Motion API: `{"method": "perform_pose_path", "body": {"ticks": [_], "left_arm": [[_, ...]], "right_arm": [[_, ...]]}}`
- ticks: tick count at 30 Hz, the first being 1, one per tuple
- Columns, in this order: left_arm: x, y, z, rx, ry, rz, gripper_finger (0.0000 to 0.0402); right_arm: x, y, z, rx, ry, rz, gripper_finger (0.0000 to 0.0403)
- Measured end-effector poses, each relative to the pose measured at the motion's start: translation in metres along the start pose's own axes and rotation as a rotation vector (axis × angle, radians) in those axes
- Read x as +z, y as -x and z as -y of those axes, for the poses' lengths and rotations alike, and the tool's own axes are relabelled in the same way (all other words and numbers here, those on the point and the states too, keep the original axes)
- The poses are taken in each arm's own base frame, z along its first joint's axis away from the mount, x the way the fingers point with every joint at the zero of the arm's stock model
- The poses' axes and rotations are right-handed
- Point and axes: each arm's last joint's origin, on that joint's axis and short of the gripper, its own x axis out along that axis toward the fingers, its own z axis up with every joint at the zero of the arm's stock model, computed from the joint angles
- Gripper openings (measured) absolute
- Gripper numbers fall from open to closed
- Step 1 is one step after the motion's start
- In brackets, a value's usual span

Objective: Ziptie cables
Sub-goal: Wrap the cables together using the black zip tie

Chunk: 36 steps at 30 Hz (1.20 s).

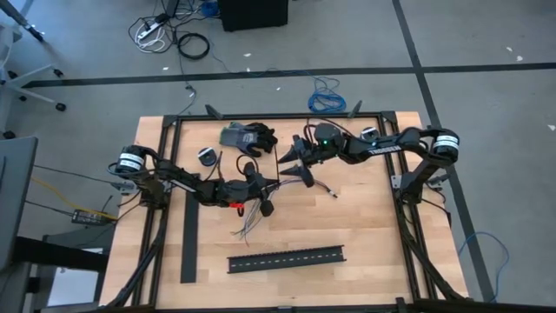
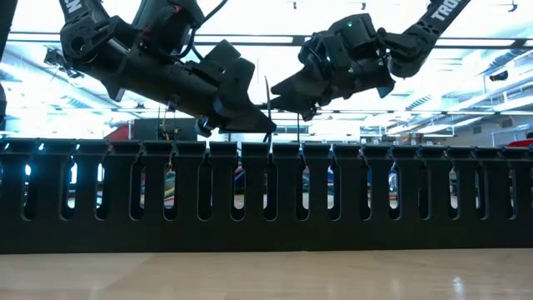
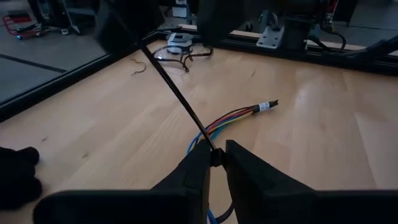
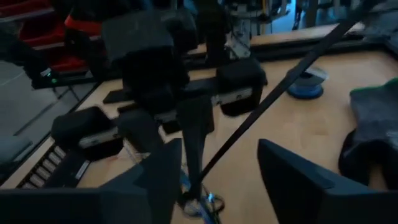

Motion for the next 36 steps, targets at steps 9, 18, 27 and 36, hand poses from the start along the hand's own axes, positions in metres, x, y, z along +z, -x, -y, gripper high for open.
{"method": "perform_pose_path", "body": {"ticks": [9,18,27,36], "left_arm": [[0.000,0.000,0.000,0.000,-0.001,-0.001,0.0039],[0.000,0.000,0.000,-0.001,0.001,-0.002,0.0039],[0.000,0.000,0.000,-0.001,0.002,-0.002,0.0039],[0.000,0.000,0.000,0.005,0.000,-0.006,0.0039]], "right_arm": [[0.000,-0.001,-0.001,-0.018,-0.015,0.003,0.0208],[0.004,-0.007,-0.014,0.016,0.028,0.043,0.0142],[0.001,-0.007,-0.012,-0.051,0.057,0.010,0.0015],[0.004,-0.004,-0.004,-0.077,0.057,0.032,0.0001]]}}
